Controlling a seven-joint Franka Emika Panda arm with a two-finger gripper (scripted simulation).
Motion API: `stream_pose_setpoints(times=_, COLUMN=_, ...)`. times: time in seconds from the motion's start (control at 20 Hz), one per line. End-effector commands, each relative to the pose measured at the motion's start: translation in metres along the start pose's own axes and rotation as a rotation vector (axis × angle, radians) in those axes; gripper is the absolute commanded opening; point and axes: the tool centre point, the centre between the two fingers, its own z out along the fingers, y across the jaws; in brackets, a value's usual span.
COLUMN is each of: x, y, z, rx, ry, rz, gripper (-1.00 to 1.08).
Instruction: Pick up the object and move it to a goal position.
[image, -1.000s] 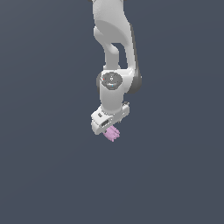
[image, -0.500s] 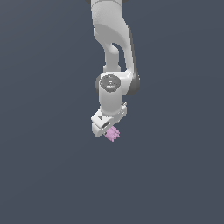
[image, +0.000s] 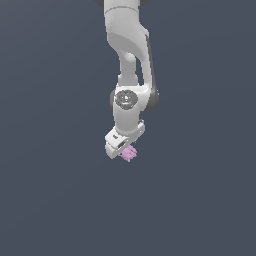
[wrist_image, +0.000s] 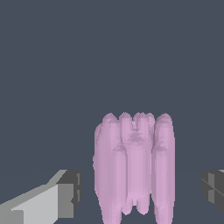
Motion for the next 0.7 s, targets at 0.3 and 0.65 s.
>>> stream_pose_setpoints(times=0.3, x=0.0, y=0.0, z=0.033, rx=0.001, ry=-0.001, rz=-0.003, gripper=1.0)
stream_pose_setpoints(times=0.65, x=0.0, y=0.0, z=0.034, rx=0.001, ry=-0.001, rz=-0.003, gripper=-1.0)
